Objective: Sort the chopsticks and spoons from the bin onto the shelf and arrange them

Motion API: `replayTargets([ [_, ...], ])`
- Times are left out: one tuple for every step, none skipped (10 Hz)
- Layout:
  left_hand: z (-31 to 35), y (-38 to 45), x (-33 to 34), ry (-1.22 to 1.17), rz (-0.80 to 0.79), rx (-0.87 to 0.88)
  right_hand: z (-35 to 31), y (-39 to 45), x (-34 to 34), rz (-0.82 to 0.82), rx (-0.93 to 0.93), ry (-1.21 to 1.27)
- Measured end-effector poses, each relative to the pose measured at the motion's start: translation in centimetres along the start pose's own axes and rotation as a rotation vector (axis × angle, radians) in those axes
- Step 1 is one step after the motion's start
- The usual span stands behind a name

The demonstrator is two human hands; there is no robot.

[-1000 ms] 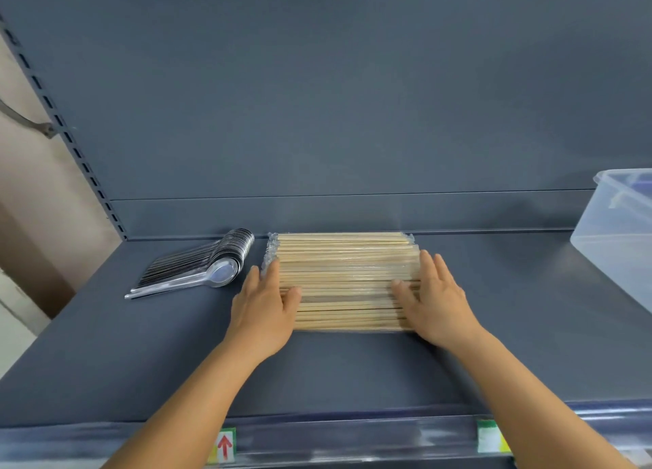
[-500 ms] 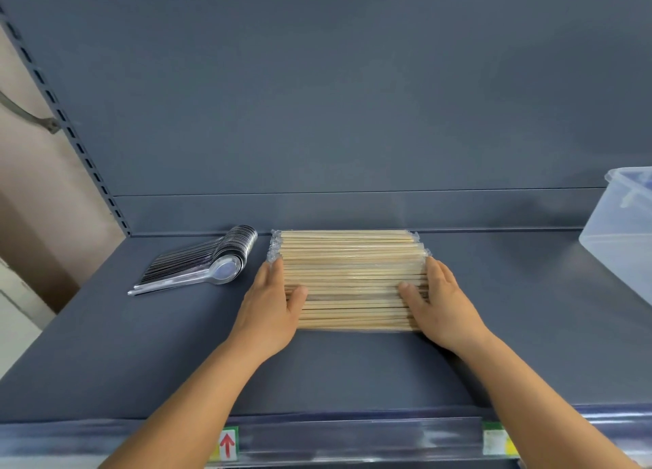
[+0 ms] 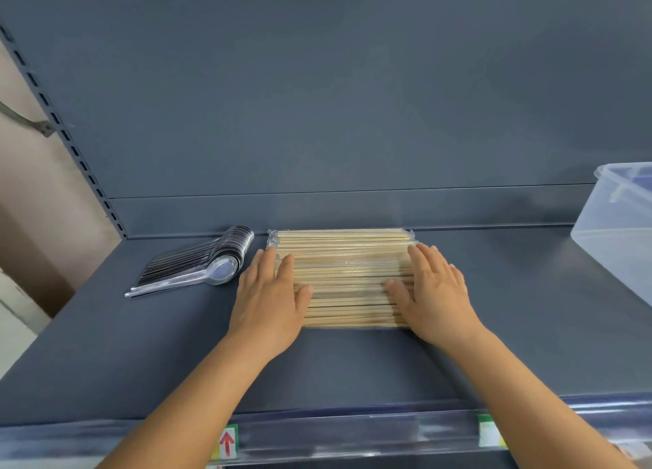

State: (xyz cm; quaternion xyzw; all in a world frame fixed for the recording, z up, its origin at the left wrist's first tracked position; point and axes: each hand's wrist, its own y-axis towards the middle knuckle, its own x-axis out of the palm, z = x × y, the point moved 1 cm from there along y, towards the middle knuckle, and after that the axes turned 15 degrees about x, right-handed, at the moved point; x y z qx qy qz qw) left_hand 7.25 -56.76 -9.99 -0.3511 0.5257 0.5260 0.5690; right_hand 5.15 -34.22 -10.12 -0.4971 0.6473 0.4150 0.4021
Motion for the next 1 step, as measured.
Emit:
replayTargets([
  [0.61,-0.20,-0.25,0.076,0.004,0.063,-0.56,-0.46,-0.27,0.015,-0.076,-0.037],
])
